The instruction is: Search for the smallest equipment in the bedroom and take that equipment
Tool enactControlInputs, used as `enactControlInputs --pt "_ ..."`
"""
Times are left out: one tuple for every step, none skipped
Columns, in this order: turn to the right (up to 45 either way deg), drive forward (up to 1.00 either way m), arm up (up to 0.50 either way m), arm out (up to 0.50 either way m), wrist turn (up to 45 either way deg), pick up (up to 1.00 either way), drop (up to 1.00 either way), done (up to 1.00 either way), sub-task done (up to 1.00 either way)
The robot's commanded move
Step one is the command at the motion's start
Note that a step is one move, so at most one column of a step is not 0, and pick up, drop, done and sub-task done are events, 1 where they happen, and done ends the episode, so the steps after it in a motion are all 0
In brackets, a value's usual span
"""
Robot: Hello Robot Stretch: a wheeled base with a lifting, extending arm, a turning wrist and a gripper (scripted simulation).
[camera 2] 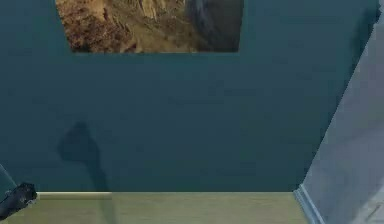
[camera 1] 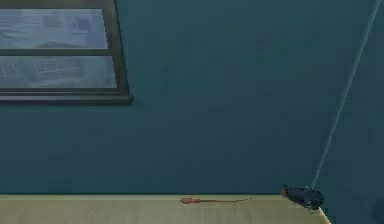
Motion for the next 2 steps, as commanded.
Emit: enactControlInputs --pt "-45.0 0.00 0.00 0.00 0.0 0.00 0.00 0.00 0.00" --pt "-45.0 0.00 0.00 0.00 0.0 0.00 0.00 0.00 0.00"
